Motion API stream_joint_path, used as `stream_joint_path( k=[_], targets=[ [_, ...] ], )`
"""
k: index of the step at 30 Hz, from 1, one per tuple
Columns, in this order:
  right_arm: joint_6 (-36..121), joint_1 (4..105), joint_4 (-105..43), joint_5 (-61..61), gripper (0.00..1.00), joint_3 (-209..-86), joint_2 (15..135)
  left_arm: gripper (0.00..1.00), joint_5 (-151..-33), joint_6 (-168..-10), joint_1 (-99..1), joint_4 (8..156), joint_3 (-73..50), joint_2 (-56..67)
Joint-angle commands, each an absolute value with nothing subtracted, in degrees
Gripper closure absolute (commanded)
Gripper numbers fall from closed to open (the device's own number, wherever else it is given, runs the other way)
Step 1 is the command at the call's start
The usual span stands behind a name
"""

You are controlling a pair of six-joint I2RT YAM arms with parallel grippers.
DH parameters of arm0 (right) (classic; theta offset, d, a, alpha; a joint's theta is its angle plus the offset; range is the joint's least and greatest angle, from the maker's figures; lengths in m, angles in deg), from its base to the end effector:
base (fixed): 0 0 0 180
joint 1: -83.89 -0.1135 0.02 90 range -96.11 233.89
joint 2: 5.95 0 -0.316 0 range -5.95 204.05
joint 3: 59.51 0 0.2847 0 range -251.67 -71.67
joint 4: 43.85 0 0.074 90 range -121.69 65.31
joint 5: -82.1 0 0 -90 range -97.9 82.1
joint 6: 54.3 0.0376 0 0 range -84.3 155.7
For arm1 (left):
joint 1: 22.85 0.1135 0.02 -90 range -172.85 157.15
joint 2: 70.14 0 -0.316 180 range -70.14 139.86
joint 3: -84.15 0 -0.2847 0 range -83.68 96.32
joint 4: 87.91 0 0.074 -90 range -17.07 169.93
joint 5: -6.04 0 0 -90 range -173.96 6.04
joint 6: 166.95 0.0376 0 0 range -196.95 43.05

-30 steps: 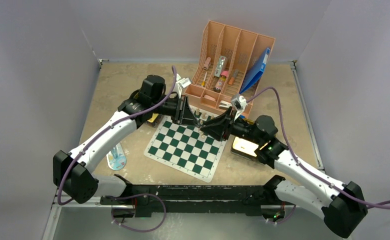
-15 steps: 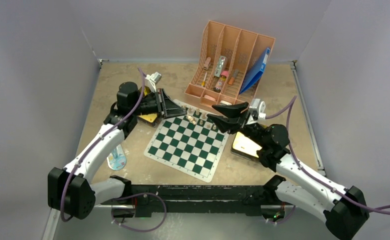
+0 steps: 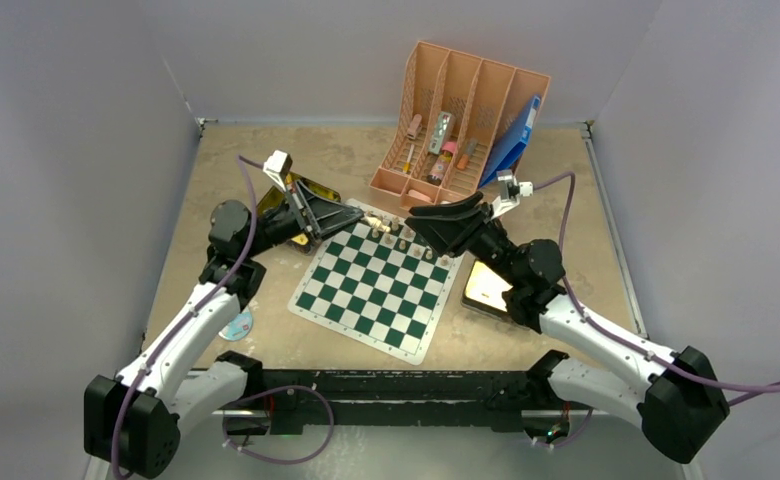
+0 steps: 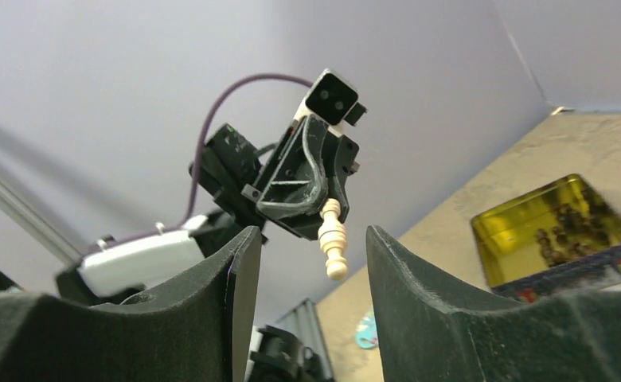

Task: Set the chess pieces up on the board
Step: Pick up the chess piece from the storage box.

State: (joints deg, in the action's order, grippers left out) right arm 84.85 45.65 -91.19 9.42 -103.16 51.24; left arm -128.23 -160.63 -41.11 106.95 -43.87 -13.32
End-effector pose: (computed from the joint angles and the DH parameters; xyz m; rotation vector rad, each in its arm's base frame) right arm 0.1634 0.1430 0.3736 -0.2055 1.1123 1.5271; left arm 0.2103 -0.0970 0.3715 -0.2135 1.7804 -1.9075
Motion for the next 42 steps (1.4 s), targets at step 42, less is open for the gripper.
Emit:
stream_joint_path(
  k=[42],
  targets=[
    [105.4, 38.5, -98.9, 0.5, 0.74, -107.7, 62.0, 1.0, -118.7, -169.3, -40.7, 121.2, -50.8, -17.7]
  ],
)
